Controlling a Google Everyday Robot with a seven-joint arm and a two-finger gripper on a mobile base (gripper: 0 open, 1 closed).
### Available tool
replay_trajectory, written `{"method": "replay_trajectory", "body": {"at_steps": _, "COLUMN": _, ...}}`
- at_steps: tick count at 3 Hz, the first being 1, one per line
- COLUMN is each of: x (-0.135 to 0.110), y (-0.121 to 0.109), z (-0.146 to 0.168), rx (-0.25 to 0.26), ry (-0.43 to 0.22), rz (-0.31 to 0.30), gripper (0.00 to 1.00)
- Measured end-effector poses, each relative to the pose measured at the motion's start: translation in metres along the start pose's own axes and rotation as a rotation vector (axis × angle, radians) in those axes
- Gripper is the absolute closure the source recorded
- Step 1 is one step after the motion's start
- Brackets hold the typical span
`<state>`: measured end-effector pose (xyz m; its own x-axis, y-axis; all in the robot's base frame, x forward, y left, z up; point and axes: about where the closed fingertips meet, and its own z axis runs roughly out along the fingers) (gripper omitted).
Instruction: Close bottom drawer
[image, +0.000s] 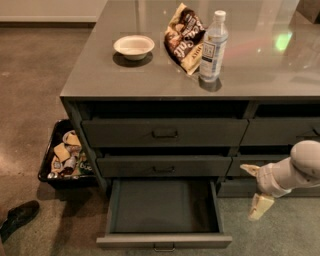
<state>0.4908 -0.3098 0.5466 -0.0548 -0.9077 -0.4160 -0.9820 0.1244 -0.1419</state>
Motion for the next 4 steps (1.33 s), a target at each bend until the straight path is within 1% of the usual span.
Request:
{"method": "replay_trajectory", "body": {"at_steps": 1, "x": 0.022, "y": 0.024, "z": 0.045, "rx": -0.069, "ry": -0.036, "rz": 0.015, "gripper": 0.00}}
{"method": "replay_trajectory", "body": {"at_steps": 2, "x": 0.044, "y": 0.048, "z": 0.090, "rx": -0.097, "ry": -0.077, "rz": 0.020, "gripper": 0.00}}
{"method": "replay_trajectory", "body": {"at_steps": 3, "x": 0.059, "y": 0.069, "z": 0.139, "rx": -0.121, "ry": -0.129, "rz": 0.048, "gripper": 0.00}}
{"method": "replay_trajectory", "body": {"at_steps": 4, "x": 0.059, "y": 0.069, "z": 0.140, "rx": -0.121, "ry": -0.129, "rz": 0.048, "gripper": 0.00}}
